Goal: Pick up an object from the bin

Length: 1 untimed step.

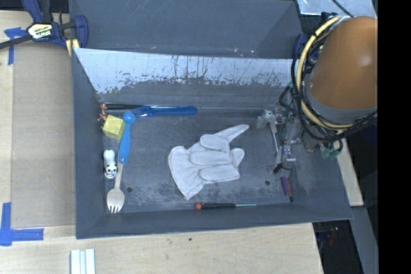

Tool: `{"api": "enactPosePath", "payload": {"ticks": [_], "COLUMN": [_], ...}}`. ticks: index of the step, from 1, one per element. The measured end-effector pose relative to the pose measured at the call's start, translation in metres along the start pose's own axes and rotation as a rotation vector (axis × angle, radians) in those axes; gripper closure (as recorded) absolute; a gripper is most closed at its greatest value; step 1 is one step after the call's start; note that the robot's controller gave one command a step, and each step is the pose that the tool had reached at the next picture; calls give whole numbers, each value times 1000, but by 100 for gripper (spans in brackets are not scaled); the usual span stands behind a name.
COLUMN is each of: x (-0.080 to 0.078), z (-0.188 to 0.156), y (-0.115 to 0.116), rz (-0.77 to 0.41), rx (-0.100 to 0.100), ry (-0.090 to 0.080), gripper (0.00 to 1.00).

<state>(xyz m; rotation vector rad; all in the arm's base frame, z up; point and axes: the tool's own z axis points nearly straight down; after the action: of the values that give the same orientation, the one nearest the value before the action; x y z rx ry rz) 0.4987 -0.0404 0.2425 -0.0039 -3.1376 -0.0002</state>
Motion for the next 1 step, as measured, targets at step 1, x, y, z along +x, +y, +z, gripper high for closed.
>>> {"api": "enactPosePath", "payload": {"ticks": [1], "x": [-2], "z": [-3], "y": [0], "rz": [-2], "rx": [0], "ry": [-8], "gripper": [0]}}
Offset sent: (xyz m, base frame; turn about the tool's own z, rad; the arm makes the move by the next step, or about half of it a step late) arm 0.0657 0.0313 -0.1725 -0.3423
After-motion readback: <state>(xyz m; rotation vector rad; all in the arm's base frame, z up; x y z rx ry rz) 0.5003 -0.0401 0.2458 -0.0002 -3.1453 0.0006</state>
